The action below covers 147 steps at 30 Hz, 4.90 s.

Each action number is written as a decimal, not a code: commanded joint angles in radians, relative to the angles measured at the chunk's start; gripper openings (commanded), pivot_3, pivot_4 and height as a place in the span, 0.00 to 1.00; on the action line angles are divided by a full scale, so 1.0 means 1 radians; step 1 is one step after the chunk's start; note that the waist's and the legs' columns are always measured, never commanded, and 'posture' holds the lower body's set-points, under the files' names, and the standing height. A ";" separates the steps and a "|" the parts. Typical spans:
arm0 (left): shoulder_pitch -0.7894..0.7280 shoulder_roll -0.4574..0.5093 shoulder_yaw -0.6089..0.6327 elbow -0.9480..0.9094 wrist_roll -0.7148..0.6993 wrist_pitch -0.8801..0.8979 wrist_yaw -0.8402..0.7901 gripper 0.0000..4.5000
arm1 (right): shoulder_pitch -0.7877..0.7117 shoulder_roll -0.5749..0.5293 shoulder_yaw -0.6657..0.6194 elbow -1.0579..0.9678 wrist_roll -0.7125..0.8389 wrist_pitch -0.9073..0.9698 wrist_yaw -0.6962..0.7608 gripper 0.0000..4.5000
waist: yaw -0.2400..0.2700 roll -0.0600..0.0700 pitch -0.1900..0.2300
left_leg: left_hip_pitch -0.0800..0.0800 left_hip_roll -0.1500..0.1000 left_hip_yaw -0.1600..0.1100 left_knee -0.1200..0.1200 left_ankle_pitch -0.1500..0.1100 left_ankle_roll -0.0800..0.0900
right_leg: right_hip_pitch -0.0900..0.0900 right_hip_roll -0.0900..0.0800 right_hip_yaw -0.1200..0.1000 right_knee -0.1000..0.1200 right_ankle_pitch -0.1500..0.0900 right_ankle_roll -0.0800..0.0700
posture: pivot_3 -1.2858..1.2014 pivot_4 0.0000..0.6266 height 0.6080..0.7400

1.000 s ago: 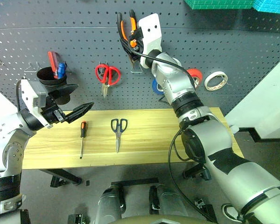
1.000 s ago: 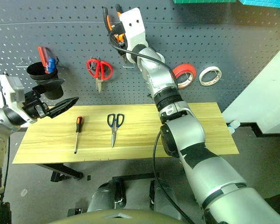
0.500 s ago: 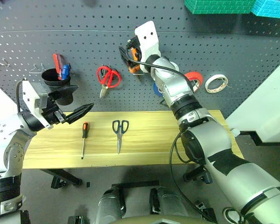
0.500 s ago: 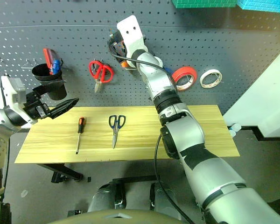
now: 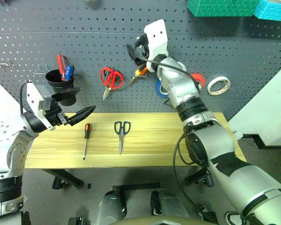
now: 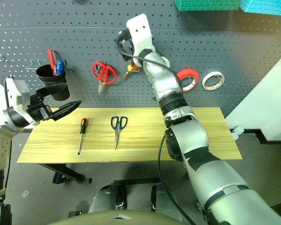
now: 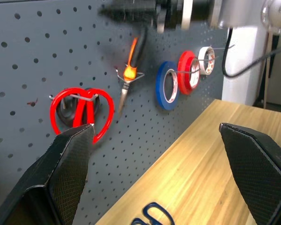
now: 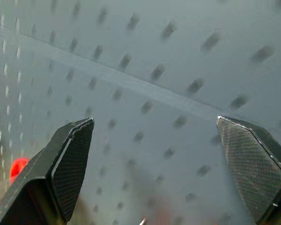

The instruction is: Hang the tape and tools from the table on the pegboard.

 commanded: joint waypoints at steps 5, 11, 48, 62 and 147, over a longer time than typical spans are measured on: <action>0.018 0.004 0.018 -0.011 0.002 -0.020 0.003 1.00 | 0.077 -0.094 -0.076 -0.376 0.187 0.190 0.186 0.99 | -0.005 0.000 0.000 | 0.000 0.000 -0.001 -0.001 0.000 0.000 | -0.001 0.001 0.000 0.000 -0.001 0.000 | 0.54 0.07 0.92; 0.057 -0.017 0.028 -0.027 -0.011 -0.018 0.023 1.00 | 0.161 -0.205 -0.082 -0.549 0.353 0.457 0.396 0.99 | -0.005 0.001 0.000 | 0.000 0.001 -0.001 -0.001 0.000 0.000 | -0.001 0.001 0.000 0.000 -0.001 -0.001 | 0.54 0.08 0.92; -0.082 -0.547 -0.353 -0.071 0.394 0.598 0.957 1.00 | 0.535 -0.553 0.228 -0.417 0.079 0.354 0.781 0.99 | 0.021 0.017 0.118 | 0.001 0.001 -0.009 0.012 -0.004 0.008 | 0.003 -0.002 0.007 0.002 -0.004 -0.006 | 0.49 0.52 0.92; -0.217 -0.703 -0.432 0.119 0.613 0.676 1.180 1.00 | 0.579 -0.654 0.203 -0.478 0.034 0.373 0.786 0.99 | -0.013 0.013 0.225 | -0.001 -0.002 -0.009 0.018 -0.003 0.013 | -0.001 -0.007 0.009 0.012 -0.006 -0.002 | 0.44 0.66 0.92; 0.219 -0.398 -0.242 -0.172 0.462 -0.392 0.576 0.12 | 0.483 -0.643 -0.108 -0.667 0.471 0.502 0.993 1.00 | -0.051 0.015 0.095 | -0.026 -0.006 -0.004 0.018 -0.009 0.017 | -0.014 -0.010 0.003 -0.008 0.007 0.015 | 0.48 0.12 0.92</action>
